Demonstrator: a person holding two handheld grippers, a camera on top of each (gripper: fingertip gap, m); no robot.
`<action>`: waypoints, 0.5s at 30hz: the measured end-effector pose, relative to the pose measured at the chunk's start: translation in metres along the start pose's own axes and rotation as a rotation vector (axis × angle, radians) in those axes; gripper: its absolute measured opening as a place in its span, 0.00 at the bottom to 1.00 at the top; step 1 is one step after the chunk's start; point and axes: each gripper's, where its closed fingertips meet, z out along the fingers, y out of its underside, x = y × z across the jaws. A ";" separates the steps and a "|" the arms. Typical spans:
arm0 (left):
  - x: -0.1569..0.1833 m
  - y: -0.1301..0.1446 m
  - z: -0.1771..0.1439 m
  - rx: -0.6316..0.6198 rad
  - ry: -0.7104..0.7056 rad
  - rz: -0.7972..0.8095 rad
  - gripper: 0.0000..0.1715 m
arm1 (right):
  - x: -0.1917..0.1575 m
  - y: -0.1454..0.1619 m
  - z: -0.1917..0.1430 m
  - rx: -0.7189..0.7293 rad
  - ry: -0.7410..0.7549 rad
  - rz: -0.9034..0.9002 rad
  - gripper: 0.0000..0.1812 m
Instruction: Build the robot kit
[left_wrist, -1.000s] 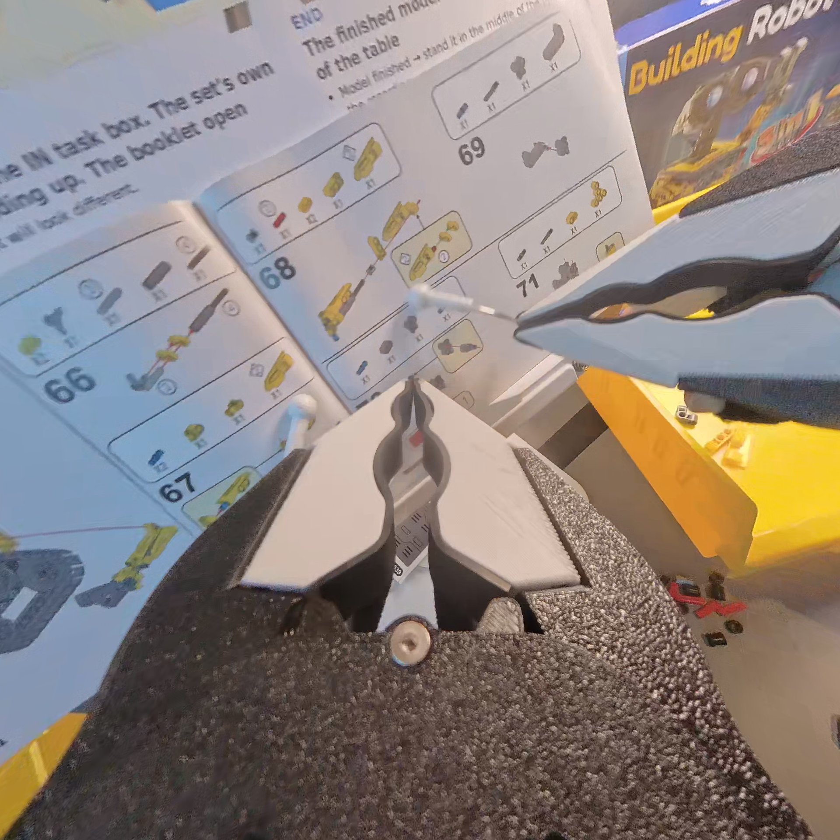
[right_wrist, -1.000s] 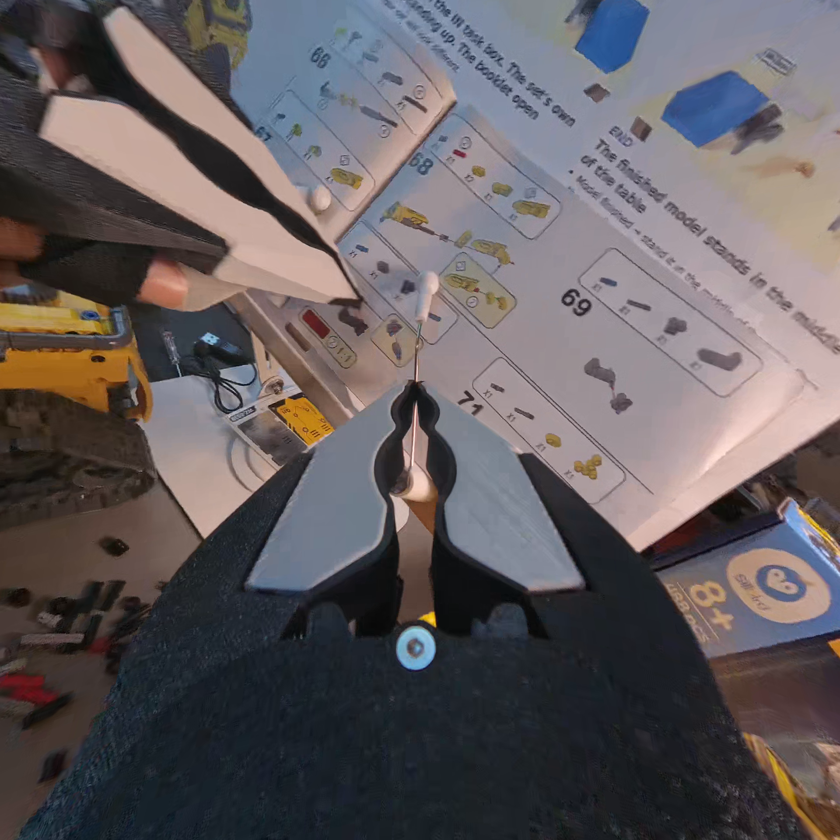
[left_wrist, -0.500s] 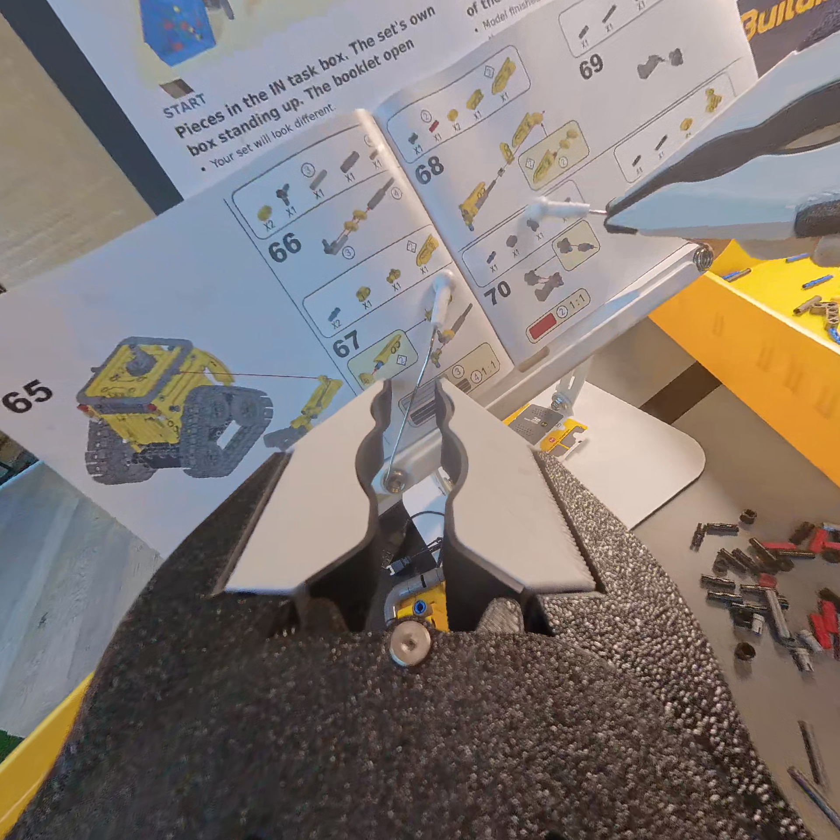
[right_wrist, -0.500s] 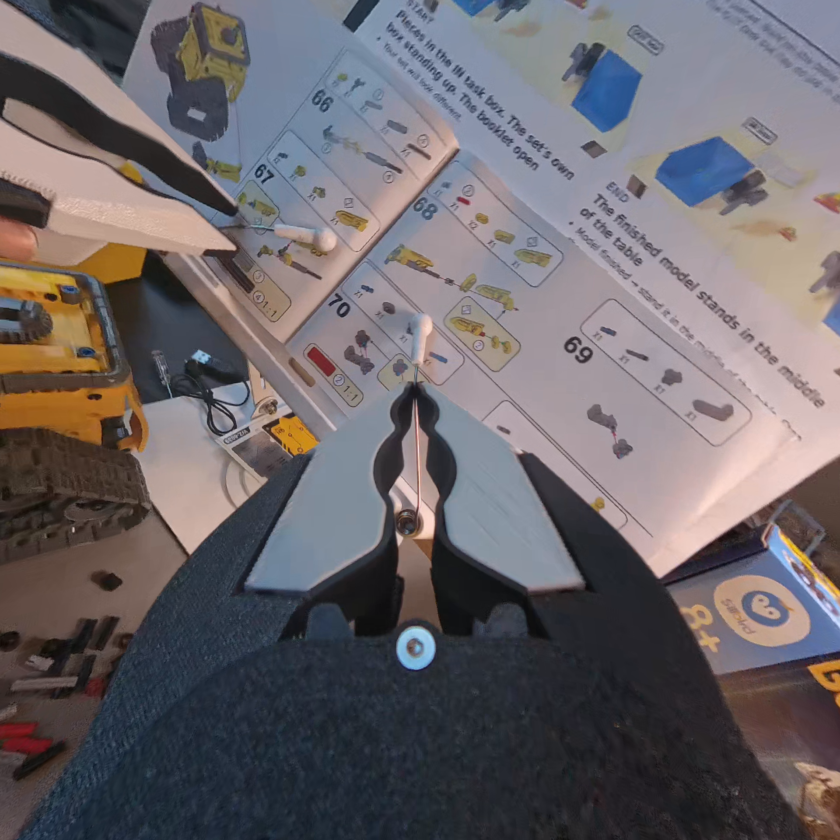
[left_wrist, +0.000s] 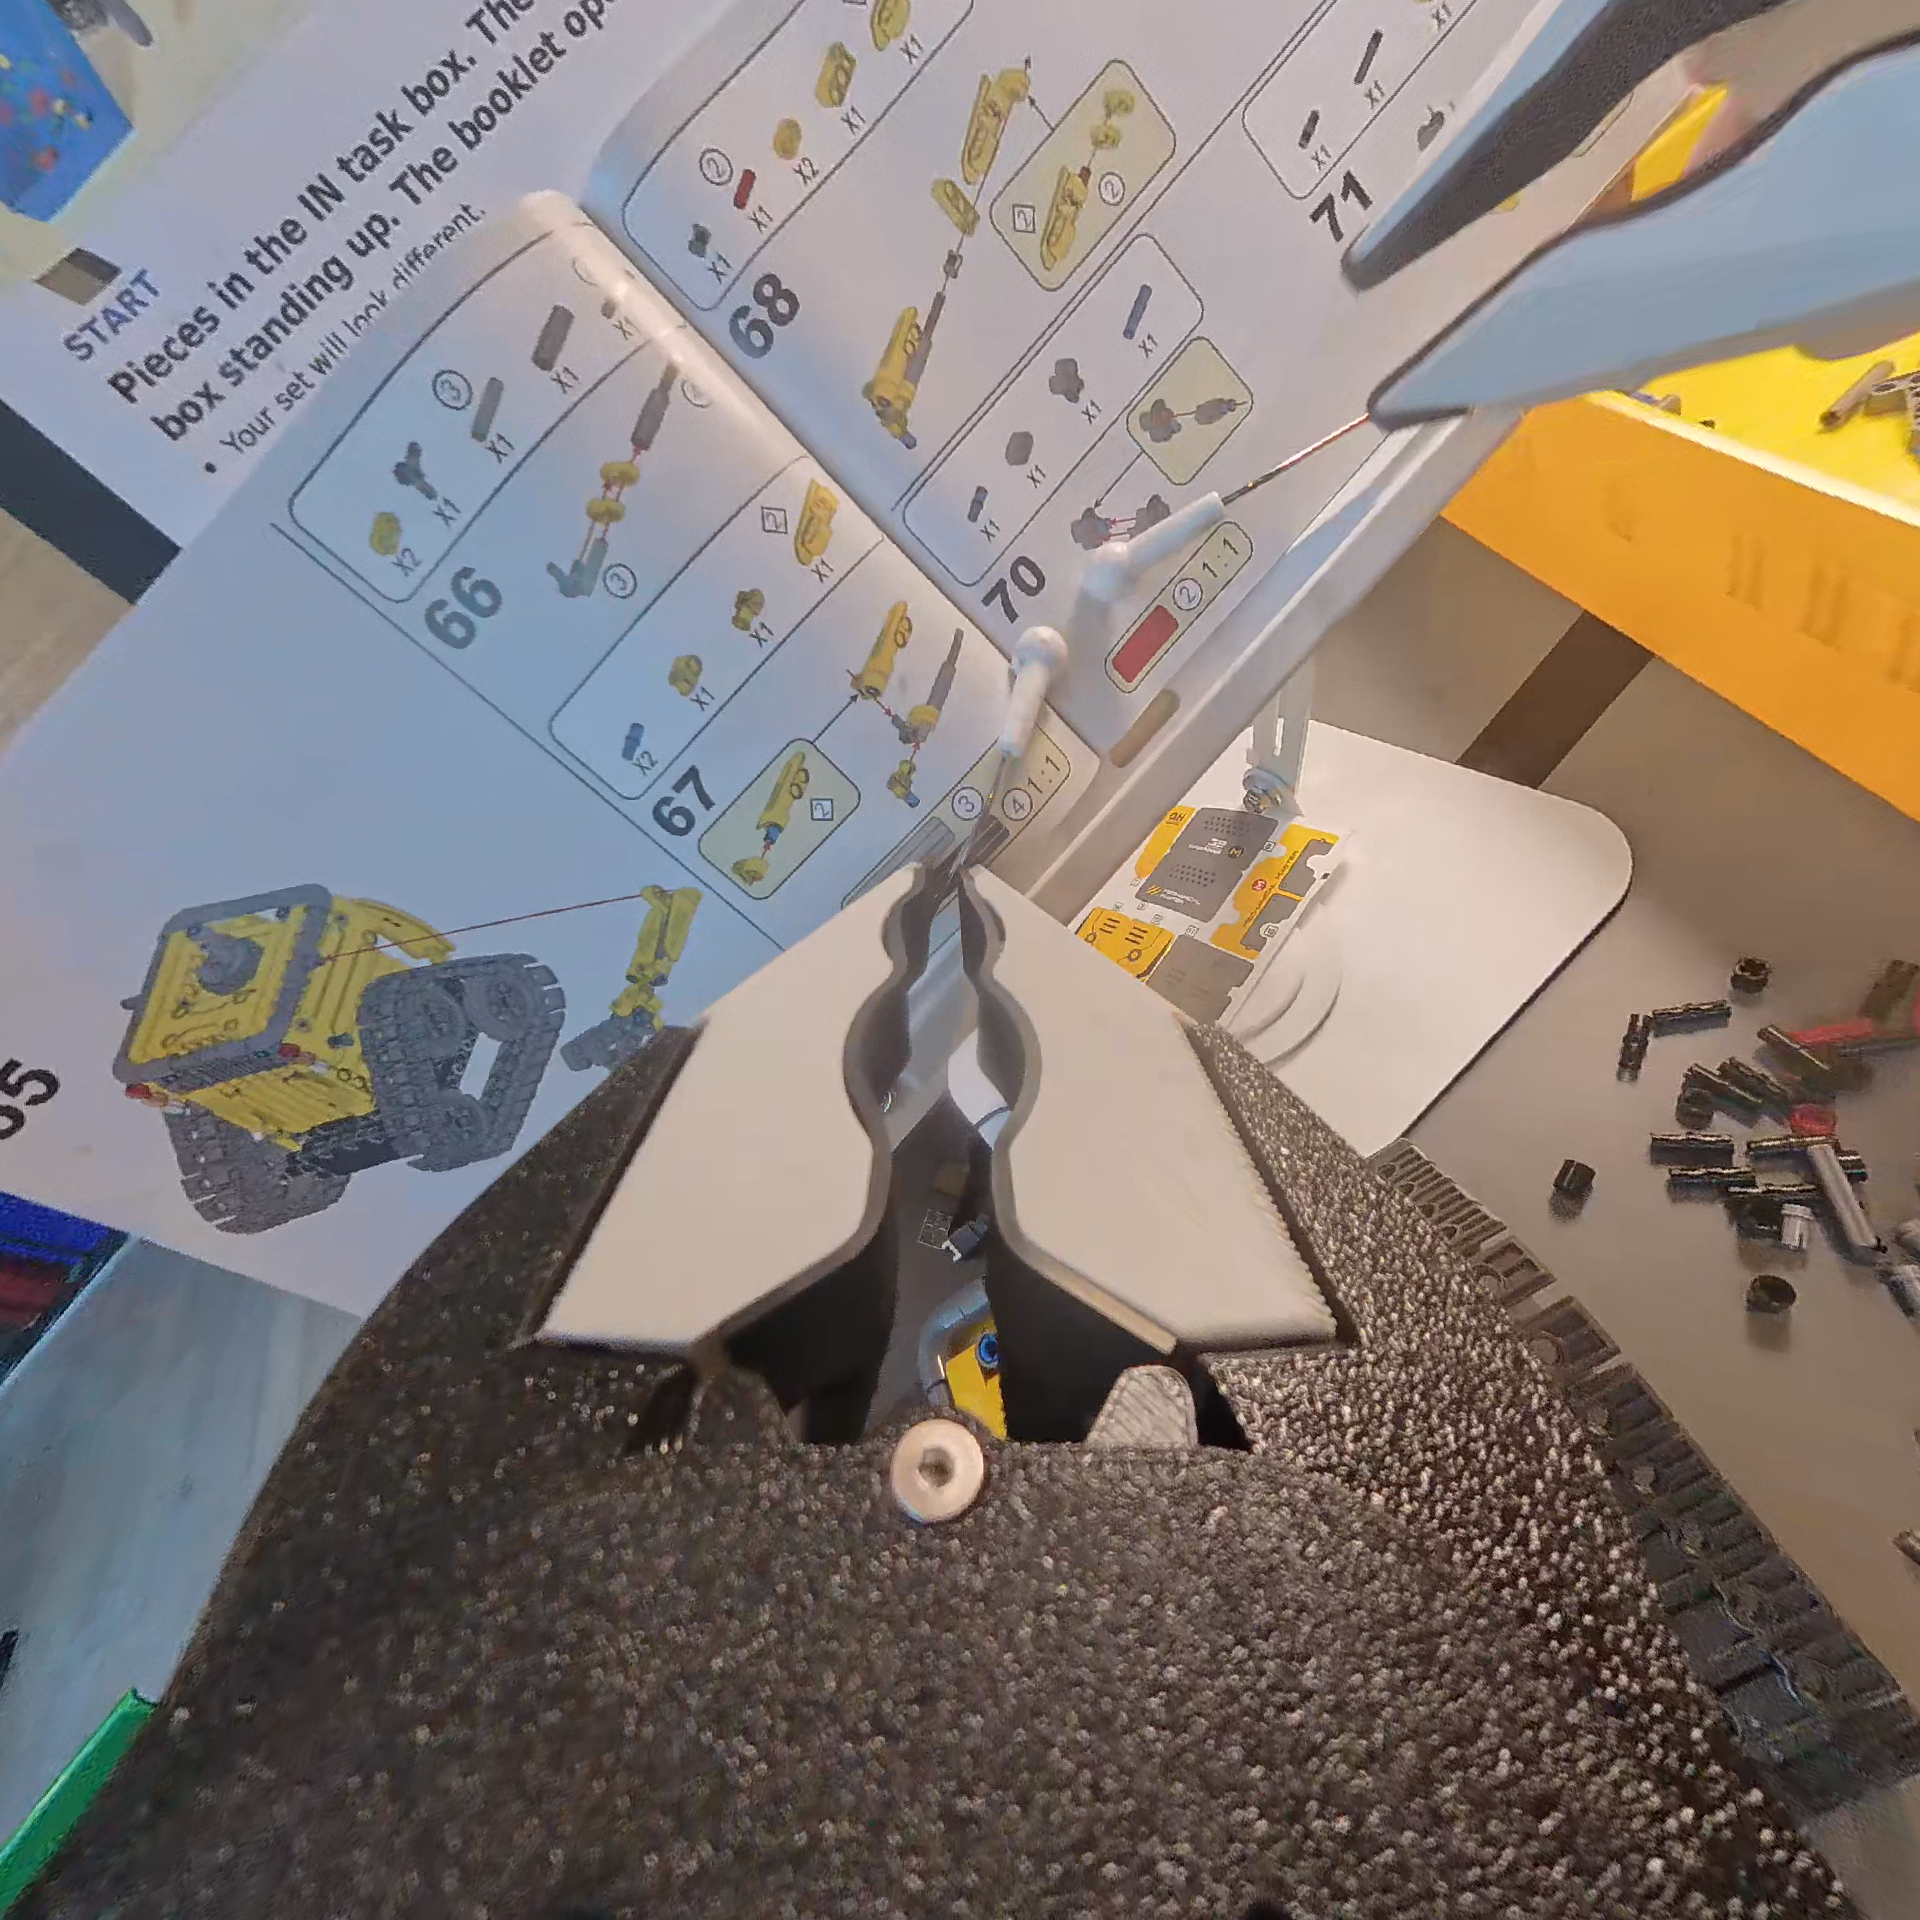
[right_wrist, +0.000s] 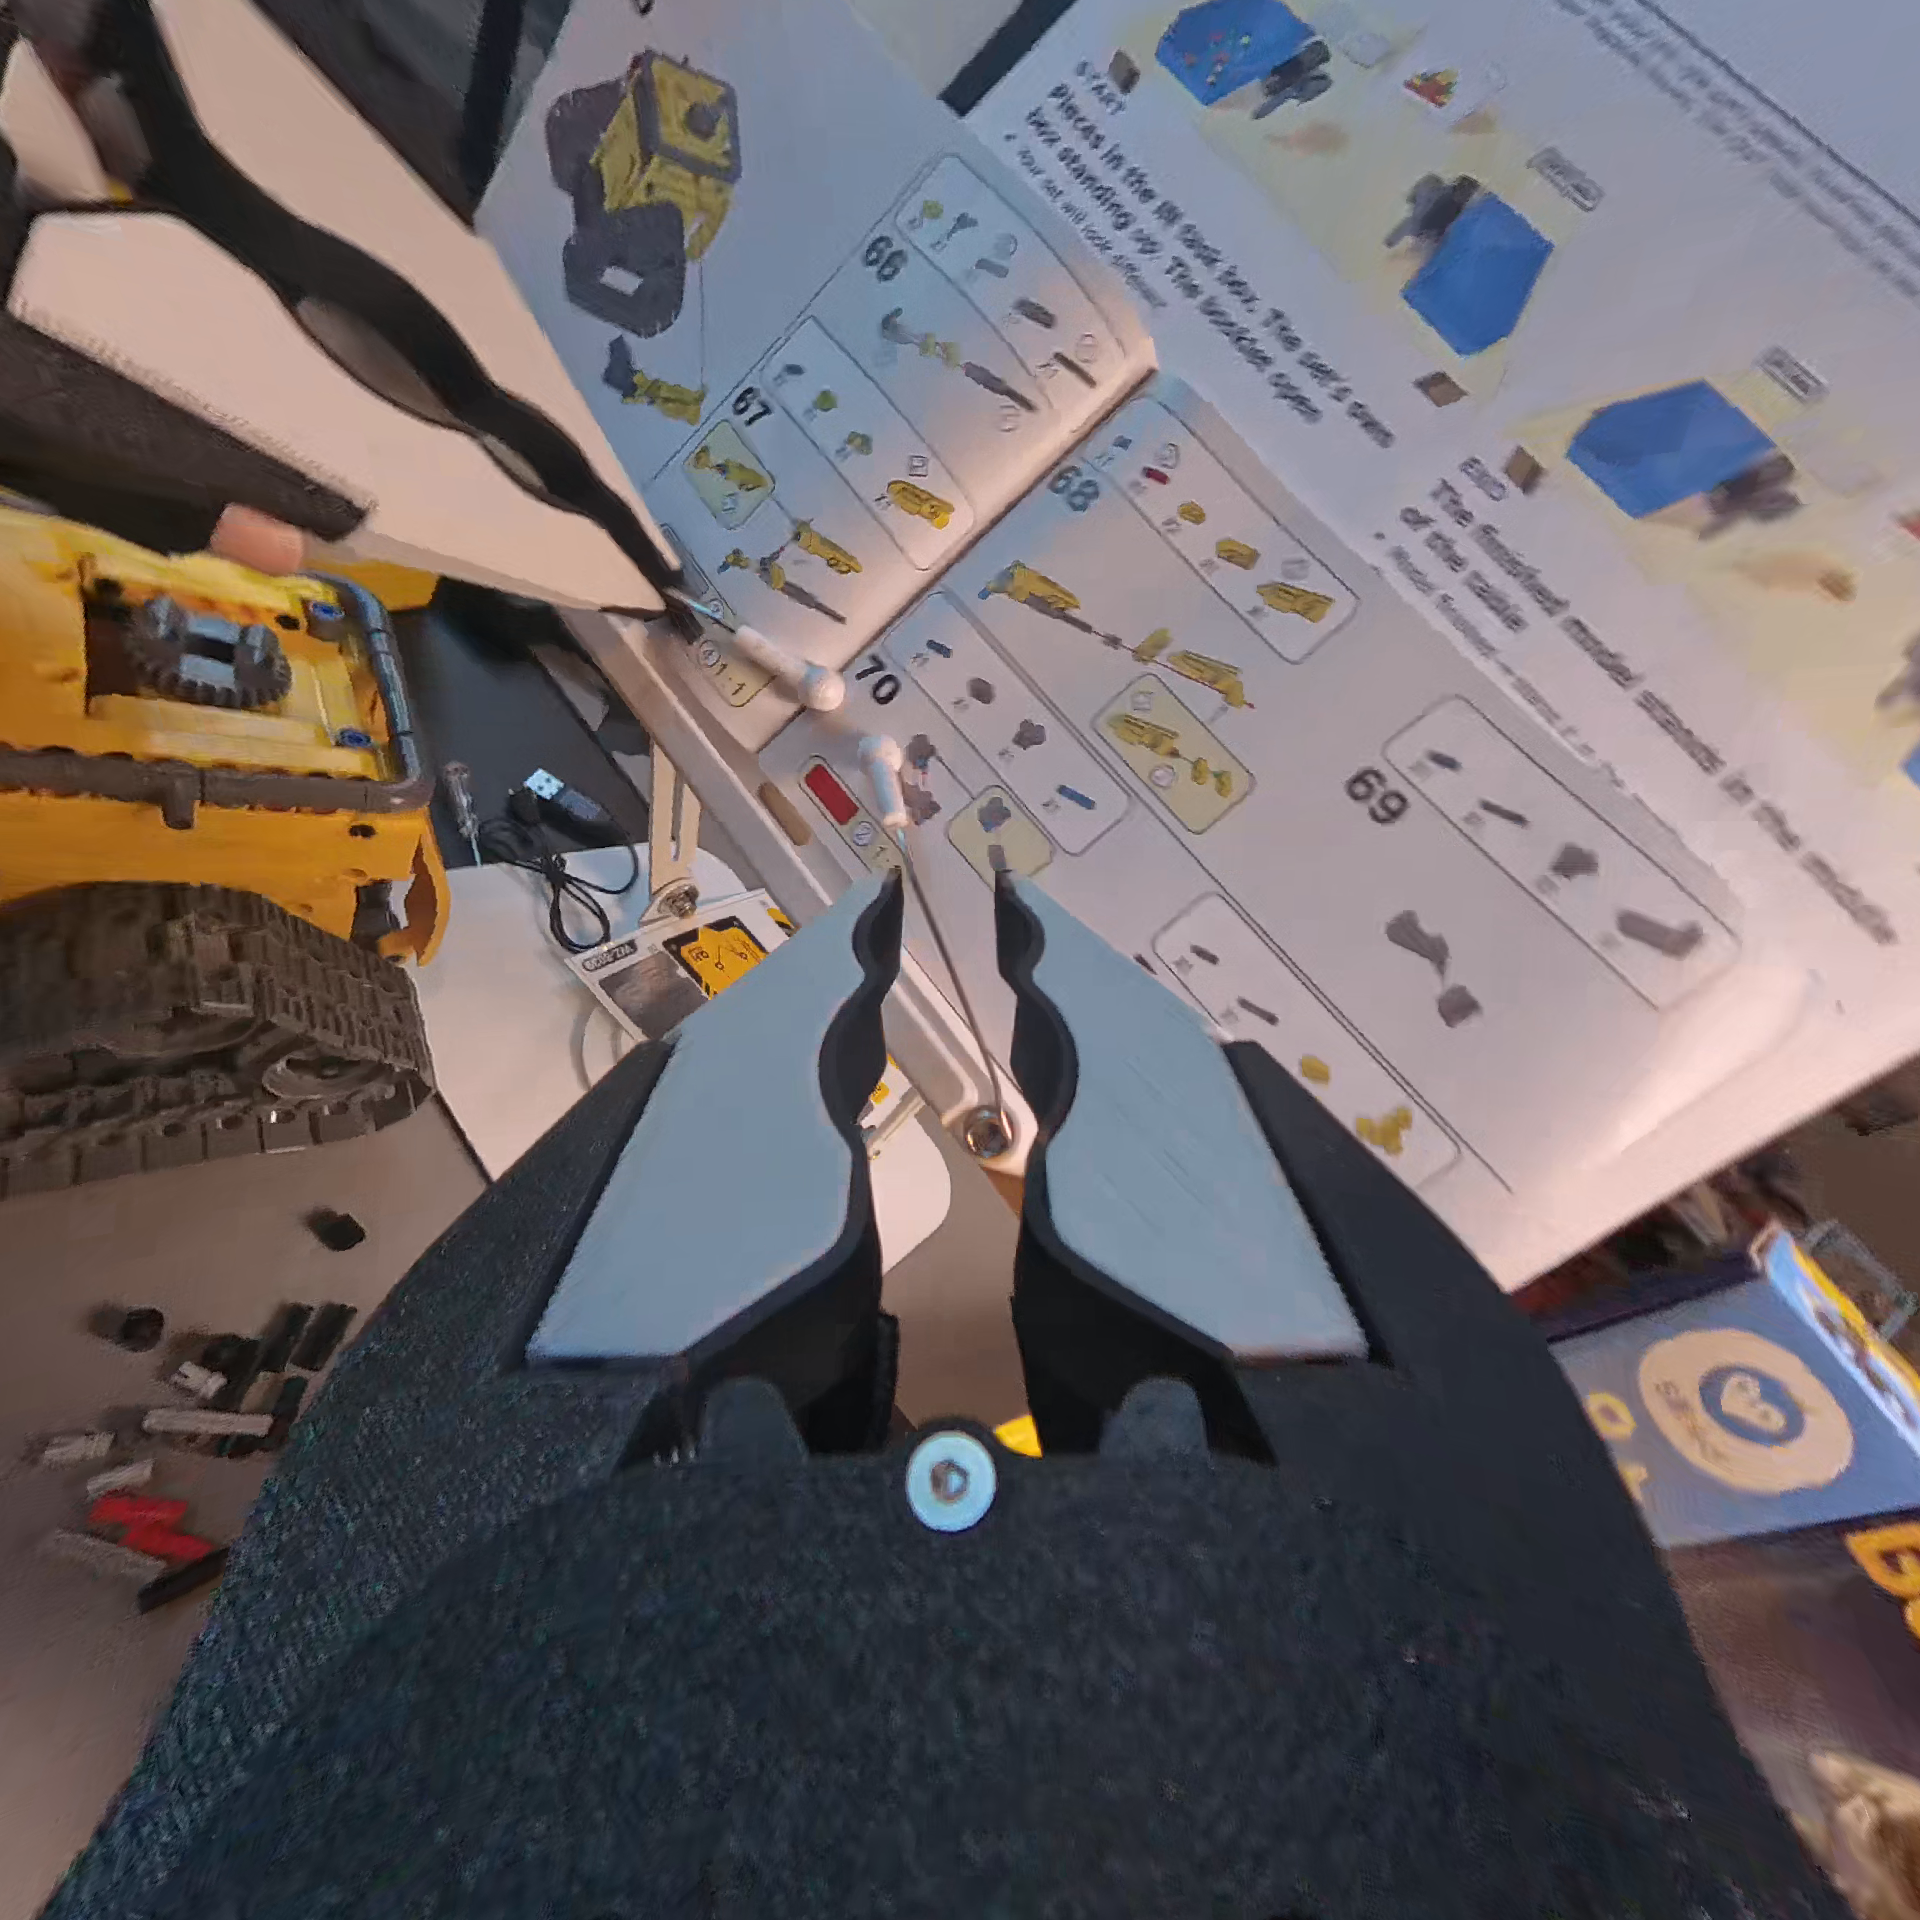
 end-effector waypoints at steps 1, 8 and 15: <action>0.000 -0.001 -0.002 0.008 -0.001 -0.005 0.03 | 0.010 0.003 -0.006 0.009 0.038 0.063 0.09; -0.030 0.004 -0.028 0.092 -0.088 -0.182 0.04 | 0.072 0.060 -0.025 -0.121 0.289 0.143 0.07; -0.071 0.040 -0.030 0.009 -0.218 -0.327 0.06 | 0.085 0.066 -0.013 -0.141 0.280 0.162 0.09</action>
